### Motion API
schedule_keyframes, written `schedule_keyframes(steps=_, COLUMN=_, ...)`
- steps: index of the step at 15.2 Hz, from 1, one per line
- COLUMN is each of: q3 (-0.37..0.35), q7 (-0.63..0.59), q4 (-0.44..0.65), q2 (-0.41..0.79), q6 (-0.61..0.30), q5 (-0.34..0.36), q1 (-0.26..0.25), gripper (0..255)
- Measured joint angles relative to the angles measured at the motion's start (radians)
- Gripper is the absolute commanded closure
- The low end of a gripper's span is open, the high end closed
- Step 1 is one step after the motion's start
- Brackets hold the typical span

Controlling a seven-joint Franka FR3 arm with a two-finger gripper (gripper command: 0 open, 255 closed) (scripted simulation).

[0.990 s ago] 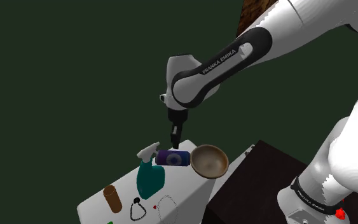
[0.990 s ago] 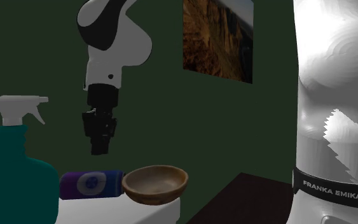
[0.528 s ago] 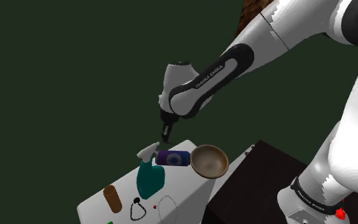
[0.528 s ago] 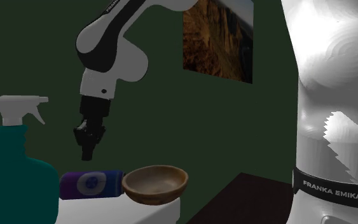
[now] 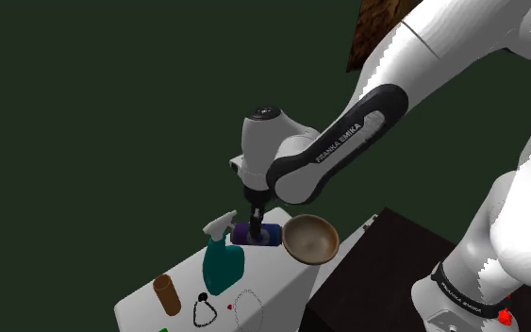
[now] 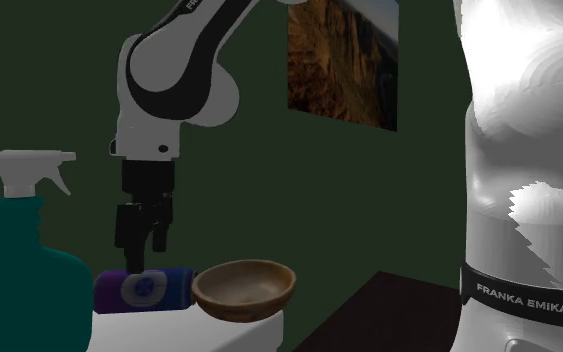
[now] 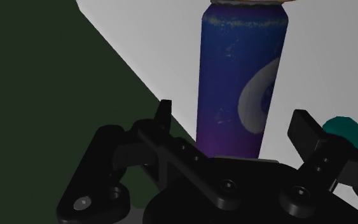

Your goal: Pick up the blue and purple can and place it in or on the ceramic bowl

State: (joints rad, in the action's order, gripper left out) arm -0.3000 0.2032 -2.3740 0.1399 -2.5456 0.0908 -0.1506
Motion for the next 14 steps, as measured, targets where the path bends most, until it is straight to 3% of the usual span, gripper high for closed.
schedule_keyframes(steps=7, q3=0.016, q7=-0.049, q4=-0.011, q2=0.077, q6=-0.061, q5=0.094, q1=-0.026, gripper=0)
schedule_keyframes(steps=14, q3=0.024, q7=-0.059, q4=-0.009, q2=0.101, q6=-0.081, q5=0.111, q1=-0.030, gripper=0)
